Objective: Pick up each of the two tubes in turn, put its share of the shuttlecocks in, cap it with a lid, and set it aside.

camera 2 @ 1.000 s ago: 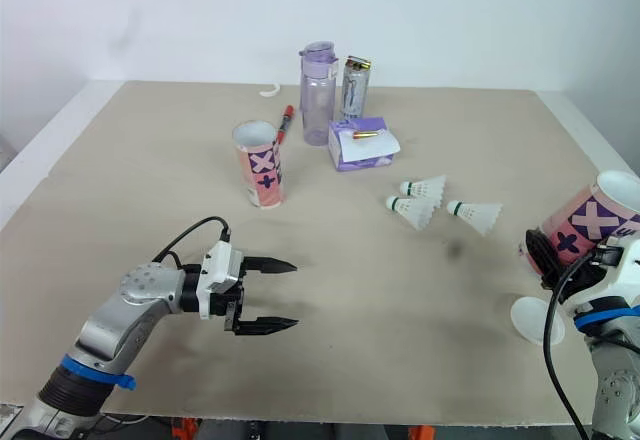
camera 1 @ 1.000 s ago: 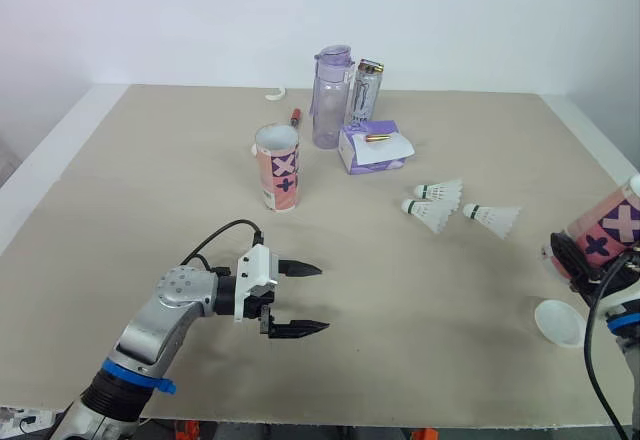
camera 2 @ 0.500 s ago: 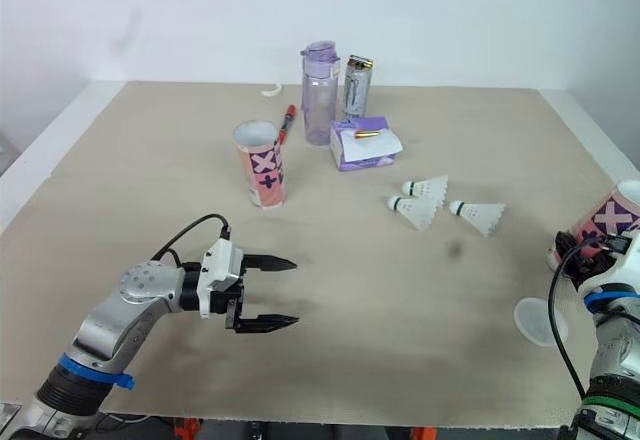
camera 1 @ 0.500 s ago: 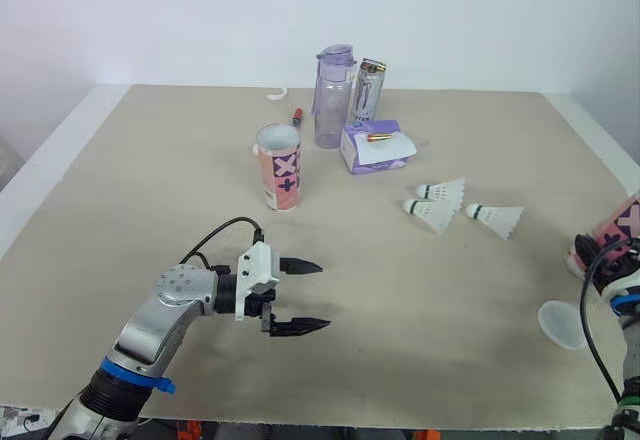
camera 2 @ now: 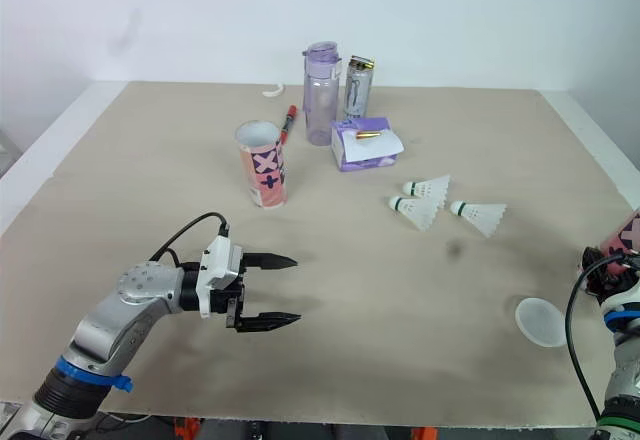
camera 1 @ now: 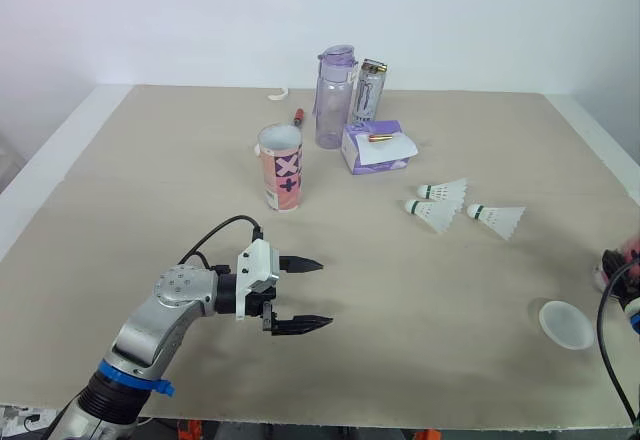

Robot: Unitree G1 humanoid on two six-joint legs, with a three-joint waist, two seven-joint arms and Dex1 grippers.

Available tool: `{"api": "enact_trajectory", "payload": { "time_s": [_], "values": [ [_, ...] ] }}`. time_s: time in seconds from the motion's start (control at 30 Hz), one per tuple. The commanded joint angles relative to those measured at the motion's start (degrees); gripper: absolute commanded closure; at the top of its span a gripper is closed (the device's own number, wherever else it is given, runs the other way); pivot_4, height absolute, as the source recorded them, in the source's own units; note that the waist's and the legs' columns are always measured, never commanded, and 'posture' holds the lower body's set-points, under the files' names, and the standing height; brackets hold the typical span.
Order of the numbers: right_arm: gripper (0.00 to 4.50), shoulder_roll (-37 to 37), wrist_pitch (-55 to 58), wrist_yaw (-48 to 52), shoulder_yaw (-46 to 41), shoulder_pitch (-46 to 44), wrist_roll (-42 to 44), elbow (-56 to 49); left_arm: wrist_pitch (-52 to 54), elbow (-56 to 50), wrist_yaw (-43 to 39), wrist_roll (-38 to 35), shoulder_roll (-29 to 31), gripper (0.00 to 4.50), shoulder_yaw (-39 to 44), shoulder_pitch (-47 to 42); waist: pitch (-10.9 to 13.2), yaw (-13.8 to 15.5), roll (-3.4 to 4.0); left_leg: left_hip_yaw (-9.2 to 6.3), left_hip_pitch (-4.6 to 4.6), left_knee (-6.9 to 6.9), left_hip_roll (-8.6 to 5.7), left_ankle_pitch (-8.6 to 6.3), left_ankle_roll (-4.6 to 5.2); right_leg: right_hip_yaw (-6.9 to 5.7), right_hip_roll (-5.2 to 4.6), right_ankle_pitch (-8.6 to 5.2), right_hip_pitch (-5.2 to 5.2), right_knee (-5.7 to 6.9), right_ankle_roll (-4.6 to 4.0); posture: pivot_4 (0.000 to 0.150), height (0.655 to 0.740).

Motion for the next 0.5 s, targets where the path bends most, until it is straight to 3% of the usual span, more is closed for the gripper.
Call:
{"api": "enact_trajectory", "payload": {
  "time_s": [0.03, 0.1, 0.13, 0.5],
  "values": [
    [1.04, 0.4, 1.3, -0.3, -0.8, 1.1, 1.2, -1.4, -0.4, -1.2, -0.1, -0.8, -0.2, 0.00, 0.2, -1.2, 0.0, 0.0, 0.00, 0.00, 0.00, 0.01, 0.00, 0.00, 0.00, 0.01, 0.01, 0.00, 0.00, 0.00, -0.01, 0.150, 0.7400],
    [0.63, 0.5, 1.7, -0.5, -0.5, 1.1, 1.4, -1.9, -0.3, -1.2, -0.2, -0.8, -0.2, 0.00, 0.1, -1.4, 0.0, 0.0, 0.00, 0.01, 0.01, 0.01, 0.01, 0.00, 0.00, 0.02, 0.02, 0.00, 0.00, 0.00, -0.01, 0.150, 0.7400],
    [0.02, 0.6, 1.9, -0.7, -0.3, 1.2, 1.5, -2.2, -0.3, -1.3, -0.2, -0.8, -0.2, 0.00, 0.1, -1.4, 0.0, 0.0, 0.00, 0.01, 0.01, 0.01, 0.01, 0.00, 0.00, 0.04, 0.03, 0.00, 0.00, 0.00, -0.01, 0.150, 0.7400],
    [0.02, 4.5, 7.0, -4.5, -2.1, 8.7, 4.0, -17.5, 0.3, -1.2, -0.9, -1.0, 0.0, 0.00, -0.1, -1.8, 0.0, -0.1, 0.14, 0.12, 0.03, 0.00, 0.02, 0.00, 0.00, 0.21, 0.07, 0.02, -0.04, 0.00, 0.04, 0.150, 0.7400]
  ]
}}
